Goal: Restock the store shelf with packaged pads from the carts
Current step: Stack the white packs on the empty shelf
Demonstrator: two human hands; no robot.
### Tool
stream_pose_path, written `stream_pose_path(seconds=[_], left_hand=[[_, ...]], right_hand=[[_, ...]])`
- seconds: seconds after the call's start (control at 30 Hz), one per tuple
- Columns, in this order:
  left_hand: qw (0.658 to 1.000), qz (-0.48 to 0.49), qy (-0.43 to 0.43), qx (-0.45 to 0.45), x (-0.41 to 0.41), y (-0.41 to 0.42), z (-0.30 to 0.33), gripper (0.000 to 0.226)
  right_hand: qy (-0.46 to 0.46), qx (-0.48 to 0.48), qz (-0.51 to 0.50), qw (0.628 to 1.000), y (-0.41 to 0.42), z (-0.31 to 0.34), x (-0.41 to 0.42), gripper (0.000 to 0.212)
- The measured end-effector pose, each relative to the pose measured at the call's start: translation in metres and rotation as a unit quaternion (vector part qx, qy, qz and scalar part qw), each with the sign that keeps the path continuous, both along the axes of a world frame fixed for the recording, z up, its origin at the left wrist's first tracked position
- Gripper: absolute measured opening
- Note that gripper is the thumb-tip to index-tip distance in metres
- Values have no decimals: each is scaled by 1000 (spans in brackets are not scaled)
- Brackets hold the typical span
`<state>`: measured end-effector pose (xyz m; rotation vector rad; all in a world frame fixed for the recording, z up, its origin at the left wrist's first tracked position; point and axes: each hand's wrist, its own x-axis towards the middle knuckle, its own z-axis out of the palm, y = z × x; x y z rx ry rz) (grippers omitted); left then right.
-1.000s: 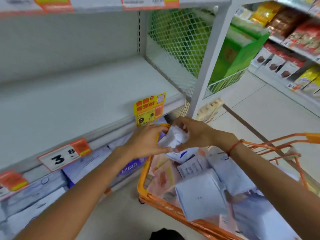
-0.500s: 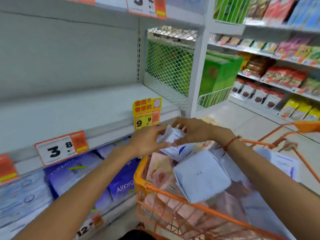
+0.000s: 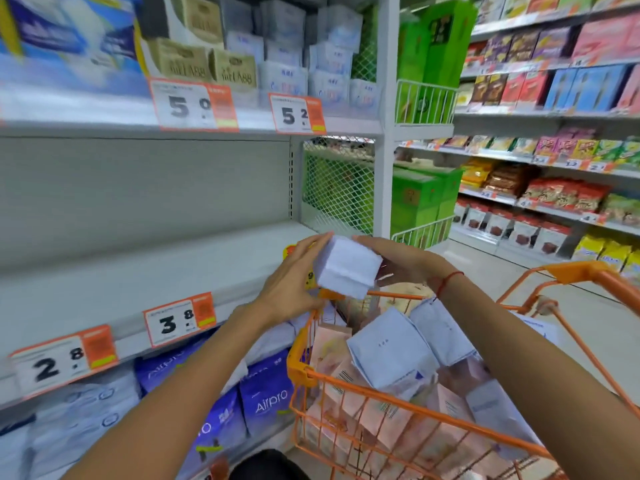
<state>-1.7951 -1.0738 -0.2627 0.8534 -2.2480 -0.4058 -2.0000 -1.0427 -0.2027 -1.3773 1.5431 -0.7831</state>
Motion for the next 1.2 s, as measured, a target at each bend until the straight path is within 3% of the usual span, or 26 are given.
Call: stream_pose_path(seconds=[0.13,0.2,0.3,0.37,0.47,0.57,0.73,0.87,0.97,1.03,1.1,1.2], left_hand=[[1000,-1,16,-16,5,12,10,100],[999,-5,21,31,10,18,11,96],[983,11,113,141,17,29,6,88],[961,28,175,210,20,39,8,75],[942,42,187,275,29,48,16,59],[936,59,165,305,40,52,27,51],[938,76,142,306,54,49,46,83],[906,29,160,391,67,46,58,62],[862,-1,258,437,68,38,57,45],[832,-5,340,439,64,35,56,36],[830,6,354,431,60,28,53,54],[874,53,278,395,64,13,52,87]], right_hand=[[-119,36,60,990,14,-1,5,31],[-101,69,86,989,18,-4,5,27],[-81,88,55,991,21,-11,-4,65],[-111,66,22,991,29,-10,-5,73],[-91,-21,35,995,40,-4,6,61],[-50,-29,133,989,49,1,21,46],[-17,-49,172,984,48,13,47,41],[-137,-115,127,976,34,21,59,18],[-187,-92,101,973,18,28,63,18],[-111,-38,111,987,10,30,68,21],[-85,-21,133,987,2,31,74,20],[-134,-73,150,977,-15,34,81,35]])
